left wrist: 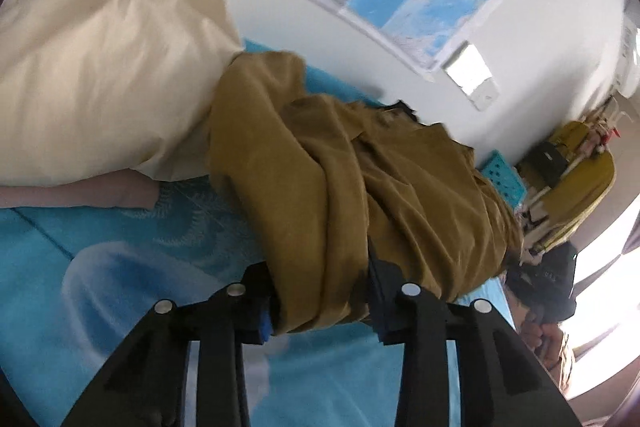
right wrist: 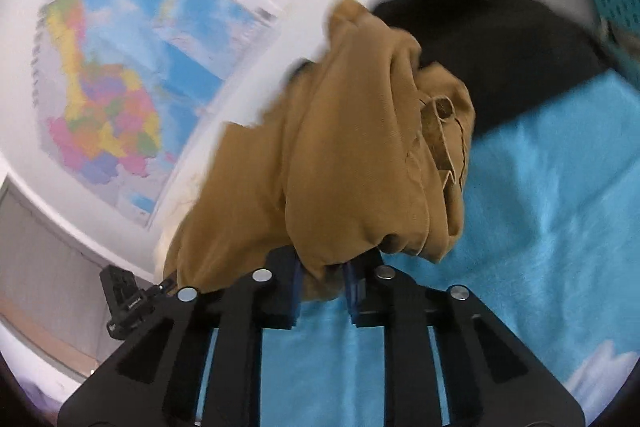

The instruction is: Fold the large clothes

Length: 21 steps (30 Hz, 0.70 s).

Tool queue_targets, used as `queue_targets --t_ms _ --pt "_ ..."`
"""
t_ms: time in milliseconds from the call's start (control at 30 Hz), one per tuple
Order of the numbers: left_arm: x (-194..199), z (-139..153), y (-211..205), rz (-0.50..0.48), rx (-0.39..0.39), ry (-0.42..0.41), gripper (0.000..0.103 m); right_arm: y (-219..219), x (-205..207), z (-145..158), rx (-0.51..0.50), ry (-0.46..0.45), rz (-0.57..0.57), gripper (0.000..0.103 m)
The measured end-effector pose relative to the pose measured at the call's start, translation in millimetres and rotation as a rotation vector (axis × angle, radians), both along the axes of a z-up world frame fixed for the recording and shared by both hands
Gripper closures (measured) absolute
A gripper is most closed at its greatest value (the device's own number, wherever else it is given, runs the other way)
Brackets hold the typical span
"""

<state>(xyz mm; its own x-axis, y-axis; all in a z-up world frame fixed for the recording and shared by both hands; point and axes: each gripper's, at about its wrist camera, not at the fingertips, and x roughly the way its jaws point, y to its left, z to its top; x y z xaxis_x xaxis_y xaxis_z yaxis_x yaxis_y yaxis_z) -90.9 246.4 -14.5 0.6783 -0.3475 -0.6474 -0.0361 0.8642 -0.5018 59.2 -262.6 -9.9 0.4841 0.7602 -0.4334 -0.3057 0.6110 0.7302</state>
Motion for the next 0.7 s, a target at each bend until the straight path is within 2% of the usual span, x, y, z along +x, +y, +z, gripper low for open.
queue_targets --t_ms 33,100,167,200,267,333,400,433,467,533,600,700 --pt "-13 9 -4 -0.021 0.004 -0.012 0.07 -7 -12 17 0.034 -0.042 0.009 0.087" --pt "-34 21 -6 -0.062 -0.037 -0.029 0.07 -17 -35 43 0.048 -0.109 0.035 0.087" --pt "-52 24 -8 -0.105 -0.067 -0.045 0.067 -25 -55 57 0.027 -0.158 0.054 0.086" --pt "-62 20 -11 -0.121 -0.046 -0.033 0.064 -28 -63 59 0.014 -0.168 0.072 0.084" --pt "-72 9 -18 -0.108 0.049 0.009 0.051 -28 -75 46 -0.129 -0.133 0.062 0.076" --pt "-81 1 -19 -0.061 0.146 0.035 0.046 -21 -74 17 -0.286 -0.037 0.058 0.07" --pt "-93 9 -9 -0.019 0.124 -0.001 0.038 -23 -75 -7 -0.334 0.037 0.057 0.063" --pt "-98 16 -4 -0.002 0.122 -0.03 0.033 -28 -78 -11 -0.321 0.048 0.056 0.055" --pt "-104 26 -3 0.009 0.129 -0.069 0.028 -33 -82 -9 -0.31 0.039 0.049 0.053" --pt "-110 47 -12 -0.002 0.174 -0.149 0.02 -44 -96 9 -0.308 -0.019 0.034 0.039" --pt "-102 58 -30 -0.034 0.241 -0.171 0.019 -53 -109 31 -0.319 -0.097 0.015 0.034" --pt "-83 51 -51 -0.103 0.28 -0.139 0.019 -55 -118 61 -0.329 -0.231 -0.01 0.034"
